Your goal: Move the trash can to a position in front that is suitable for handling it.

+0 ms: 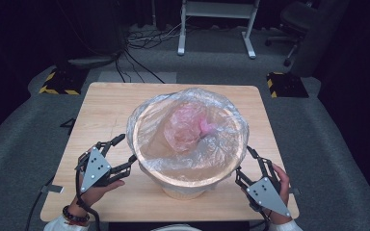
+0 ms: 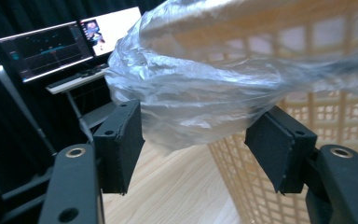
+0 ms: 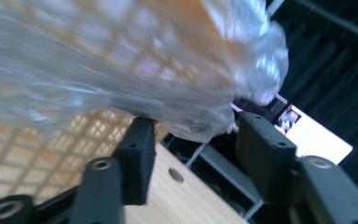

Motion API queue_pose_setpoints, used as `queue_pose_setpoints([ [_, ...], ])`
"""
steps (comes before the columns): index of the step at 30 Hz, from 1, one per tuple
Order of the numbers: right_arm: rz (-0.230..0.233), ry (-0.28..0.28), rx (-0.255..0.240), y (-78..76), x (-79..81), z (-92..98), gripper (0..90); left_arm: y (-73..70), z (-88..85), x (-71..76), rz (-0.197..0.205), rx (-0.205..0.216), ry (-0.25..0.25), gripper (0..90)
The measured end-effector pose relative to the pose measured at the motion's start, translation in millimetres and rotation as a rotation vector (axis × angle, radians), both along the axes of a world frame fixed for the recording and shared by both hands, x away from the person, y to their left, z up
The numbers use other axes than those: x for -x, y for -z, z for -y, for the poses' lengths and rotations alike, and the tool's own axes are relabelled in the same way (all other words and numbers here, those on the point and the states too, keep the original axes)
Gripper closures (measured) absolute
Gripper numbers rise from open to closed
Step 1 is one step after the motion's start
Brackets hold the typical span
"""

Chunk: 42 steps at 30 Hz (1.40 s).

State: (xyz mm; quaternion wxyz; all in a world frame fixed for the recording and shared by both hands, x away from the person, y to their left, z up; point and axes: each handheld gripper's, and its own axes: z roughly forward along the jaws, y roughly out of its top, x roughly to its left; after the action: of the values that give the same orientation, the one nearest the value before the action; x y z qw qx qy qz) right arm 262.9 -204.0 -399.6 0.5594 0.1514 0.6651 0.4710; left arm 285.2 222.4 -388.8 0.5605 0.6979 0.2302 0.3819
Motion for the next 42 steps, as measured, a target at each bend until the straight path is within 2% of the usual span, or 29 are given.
queue_pose_setpoints([
  [4,0.049,-0.011,-0.019,-3.8,5.8,-0.5,55.1,-0.7,0.2,6.7,0.019,-0.003,0.022,36.1],
  [7,0.080,-0.030,-0.025,-7.2,10.9,-0.7,61.5,0.3,0.0,12.7,0.019,-0.020,0.043,30.2],
  [9,0.107,-0.041,-0.028,-9.5,15.8,-0.5,68.3,3.6,-0.7,20.2,0.026,-0.005,0.049,27.8],
  [12,0.107,-0.058,-0.040,-11.1,18.5,0.1,73.8,10.5,6.2,35.8,0.024,-0.008,0.076,25.5],
  [14,0.086,-0.082,-0.051,-11.2,18.7,-0.4,75.4,12.4,9.8,38.2,0.014,-0.007,0.093,24.7],
  [15,0.086,-0.082,-0.051,-11.2,18.7,-0.4,75.4,15.1,15.7,40.1,0.006,-0.024,0.103,24.7],
  [16,0.076,-0.095,-0.043,-10.7,18.4,-1.5,77.9,17.7,20.5,40.8,0.018,-0.047,0.103,24.6],
  [17,0.074,-0.103,-0.025,-8.1,18.5,-4.9,78.5,22.4,27.7,39.6,0.024,-0.050,0.113,24.7],
  [20,0.067,-0.101,-0.014,-5.8,17.8,-9.0,80.8,26.4,31.7,34.5,0.002,-0.044,0.134,24.1],
  [22,0.057,-0.104,-0.022,-5.7,17.0,-8.6,81.1,28.6,32.7,29.6,-0.005,-0.041,0.126,23.1],
  [23,0.033,-0.123,-0.033,-5.9,15.2,-7.1,83.0,29.2,31.8,23.4,-0.015,-0.030,0.122,23.4],
  [25,0.024,-0.131,-0.025,-5.5,14.7,-8.4,84.1,29.2,31.4,21.1,-0.018,-0.027,0.118,24.0],
  [27,0.024,-0.141,-0.005,-4.8,15.3,-11.9,84.3,28.5,28.3,10.4,-0.016,-0.036,0.084,24.2],
  [30,0.027,-0.146,0.018,-3.7,14.8,-21.2,84.0,28.4,25.4,3.1,-0.030,-0.030,0.060,25.7],
  [35,0.019,-0.165,0.019,-3.8,11.4,-31.9,83.4,29.4,14.0,-11.7,-0.065,-0.005,0.013,26.4],
  [37,0.027,-0.164,0.027,-3.2,10.0,-38.7,83.0,30.3,8.2,-13.7,-0.082,0.005,0.013,26.4],
  [40,0.024,-0.182,0.030,-3.2,4.3,-49.1,82.4,32.2,1.7,-13.0,-0.087,-0.013,0.003,25.5],
  [42,0.022,-0.194,0.051,-1.1,-1.8,-61.1,81.6,34.5,-2.2,-10.9,-0.091,-0.032,-0.005,25.3],
])
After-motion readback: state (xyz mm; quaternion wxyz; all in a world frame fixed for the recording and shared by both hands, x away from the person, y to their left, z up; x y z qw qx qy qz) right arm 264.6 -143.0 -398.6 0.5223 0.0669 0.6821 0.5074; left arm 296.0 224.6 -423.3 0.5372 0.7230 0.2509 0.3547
